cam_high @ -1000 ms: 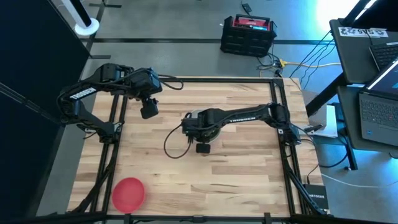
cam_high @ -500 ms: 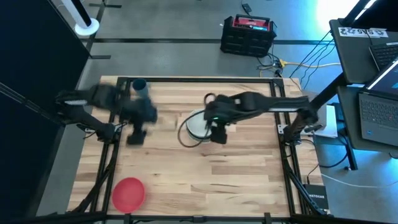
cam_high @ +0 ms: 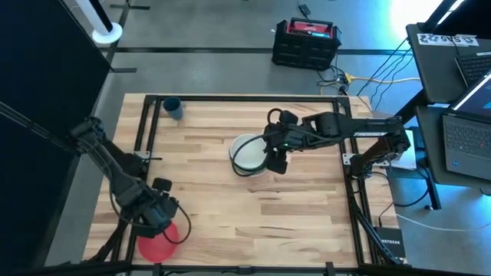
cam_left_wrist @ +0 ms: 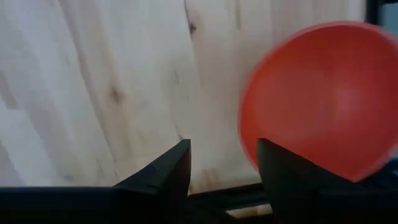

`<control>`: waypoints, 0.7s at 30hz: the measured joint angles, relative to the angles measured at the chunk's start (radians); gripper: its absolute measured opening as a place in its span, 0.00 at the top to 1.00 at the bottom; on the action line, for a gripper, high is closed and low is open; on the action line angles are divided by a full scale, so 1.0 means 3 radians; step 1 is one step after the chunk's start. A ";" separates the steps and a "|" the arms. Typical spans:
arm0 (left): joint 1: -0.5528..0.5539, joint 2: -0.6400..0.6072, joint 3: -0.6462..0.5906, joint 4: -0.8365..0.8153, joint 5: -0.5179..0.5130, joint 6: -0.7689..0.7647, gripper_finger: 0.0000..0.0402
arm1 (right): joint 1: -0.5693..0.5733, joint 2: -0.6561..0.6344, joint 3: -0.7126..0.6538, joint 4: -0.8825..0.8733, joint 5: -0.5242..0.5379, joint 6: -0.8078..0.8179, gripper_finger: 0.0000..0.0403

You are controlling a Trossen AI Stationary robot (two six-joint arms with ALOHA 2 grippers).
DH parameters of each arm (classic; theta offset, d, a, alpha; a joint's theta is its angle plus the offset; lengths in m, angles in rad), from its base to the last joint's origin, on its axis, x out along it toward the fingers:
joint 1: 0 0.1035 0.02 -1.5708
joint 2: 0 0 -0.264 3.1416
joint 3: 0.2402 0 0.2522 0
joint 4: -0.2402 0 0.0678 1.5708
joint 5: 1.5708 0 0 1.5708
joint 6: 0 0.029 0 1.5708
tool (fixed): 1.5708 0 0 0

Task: Nest bowls inside each other
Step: Stack the orange bowl on top of the white bowl

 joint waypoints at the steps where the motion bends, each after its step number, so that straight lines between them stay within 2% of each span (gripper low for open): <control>1: 0.0001 -0.0003 -0.0077 0.0100 0.0051 0.0003 0.59 | 0.0001 -0.0001 0.0000 0.0002 -0.0001 0.0007 0.45; 8: -0.0026 0.0000 -0.0466 0.0864 0.0344 -0.0025 0.59 | 0.0031 -0.0001 0.0000 -0.0025 -0.0018 0.0150 0.45; 21: -0.0020 -0.0001 -0.0748 0.0895 0.0353 -0.0085 0.60 | 0.0045 -0.0001 -0.0001 -0.0024 -0.0011 0.0171 0.45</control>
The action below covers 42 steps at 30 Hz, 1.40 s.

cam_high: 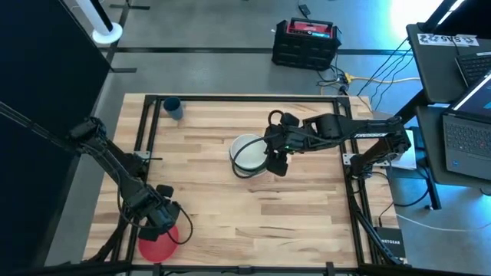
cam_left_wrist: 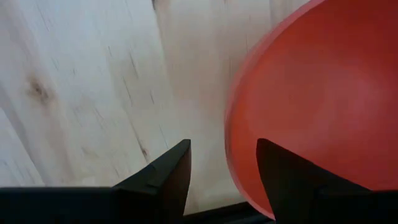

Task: Nest bowls inside each other
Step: Stack the orange bowl on top of the white bowl

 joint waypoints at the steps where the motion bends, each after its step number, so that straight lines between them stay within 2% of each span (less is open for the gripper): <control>1: 0.0000 0.0000 -0.0017 0.0006 0.0001 0.0000 0.61 | 0.0001 0.0000 0.0000 0.0000 0.0000 0.0002 0.45; 6: 0.0000 0.0000 -0.0019 0.0159 0.0000 0.0077 0.71 | -0.0002 0.0000 0.0000 -0.0001 0.0017 0.0002 0.45; 11: 0.0000 0.0103 -0.0019 0.0176 0.0058 0.0163 0.93 | -0.0002 0.0000 0.0000 -0.0003 0.0017 0.0001 0.45; 13: 0.0000 0.0156 -0.0020 0.0263 0.0077 0.0214 0.98 | -0.0002 0.0000 0.0000 -0.0010 0.0021 0.0001 0.45; 16: 0.0001 0.0239 -0.0020 0.0356 0.0081 0.0273 0.98 | -0.0002 0.0000 0.0000 -0.0052 0.0024 0.0001 0.45; 31: 0.0248 0.0297 0.0352 0.0132 0.0277 0.0279 1.00 | -0.0001 0.0000 0.0000 -0.0258 0.0062 0.0004 0.45; 38: 0.0962 0.0297 0.0853 -0.0389 0.0277 0.0804 1.00 | 0.0105 -0.0027 -0.0020 -0.0703 0.0251 0.0239 0.45; 42: 0.1609 0.0297 0.1096 -0.0599 0.0272 0.1205 1.00 | 0.0415 -0.0328 -0.0378 -0.0600 0.0443 0.0655 0.45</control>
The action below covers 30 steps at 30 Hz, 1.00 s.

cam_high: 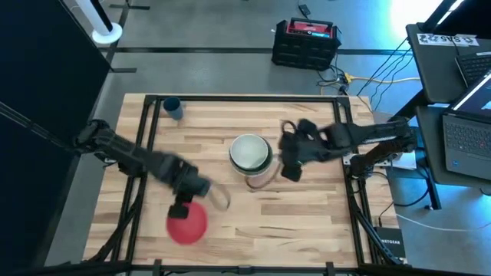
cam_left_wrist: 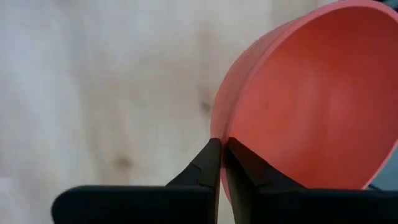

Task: Nest bowls inside each other
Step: Stack the orange bowl on top of the white bowl

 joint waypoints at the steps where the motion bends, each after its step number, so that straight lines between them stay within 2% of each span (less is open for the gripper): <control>1: 0.0169 0.0009 0.0072 -0.0047 -0.0017 0.0105 1.00 | 0.0115 -0.0120 -0.0167 0.0043 0.0071 0.0179 0.45; 5: 0.0806 0.0221 0.0544 -0.0368 -0.0154 0.0583 1.00 | 0.0622 -0.0585 -0.0900 0.0291 0.0289 0.1127 0.45; 18: 0.2000 0.1682 0.2993 -0.1077 -0.0304 0.1422 1.00 | 0.1552 -0.0874 -0.1942 0.0866 0.0533 0.2847 0.45; 20: 0.2109 0.1880 0.3293 -0.1119 -0.0314 0.1481 1.00 | 0.1598 -0.0890 -0.2010 0.0940 0.0546 0.2956 0.45; 24: 0.2129 0.2118 0.3591 -0.1070 -0.0287 0.1523 1.00 | 0.1598 -0.0887 -0.2041 0.1031 0.0533 0.2963 0.45; 30: 0.2076 0.2355 0.3590 -0.1080 -0.0197 0.1606 1.00 | 0.1593 -0.0889 -0.2041 0.1034 0.0526 0.2954 0.45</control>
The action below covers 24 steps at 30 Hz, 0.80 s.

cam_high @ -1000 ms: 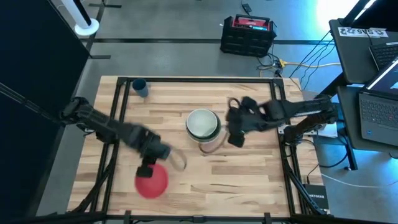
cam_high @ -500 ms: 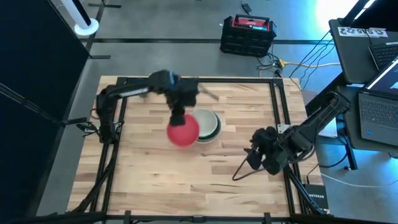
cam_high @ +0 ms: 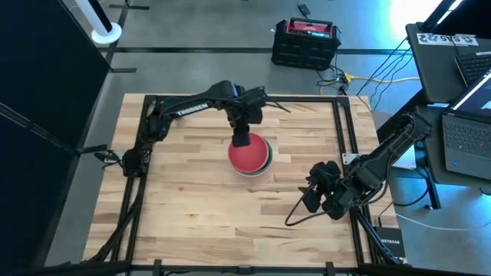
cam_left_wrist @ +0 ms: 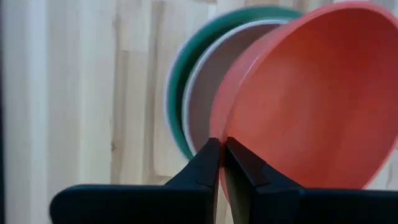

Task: Nest bowls inside each other
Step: Stack the orange bowl on top of the white bowl

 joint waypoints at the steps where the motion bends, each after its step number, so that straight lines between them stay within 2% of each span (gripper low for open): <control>1: -0.0007 0.0030 0.0000 0.0014 0.0000 0.0005 1.00 | 0.0000 0.0000 0.0000 -0.0002 0.0000 0.0000 0.45; 20: 0.0089 0.0078 -0.0032 0.0176 0.0015 0.0263 1.00 | -0.0001 0.0001 0.0000 0.0032 -0.0020 -0.0004 0.45; 24: 0.0091 0.0078 -0.0034 0.0224 0.0140 0.0335 0.94 | -0.0001 0.0001 0.0000 0.0037 -0.0020 -0.0004 0.45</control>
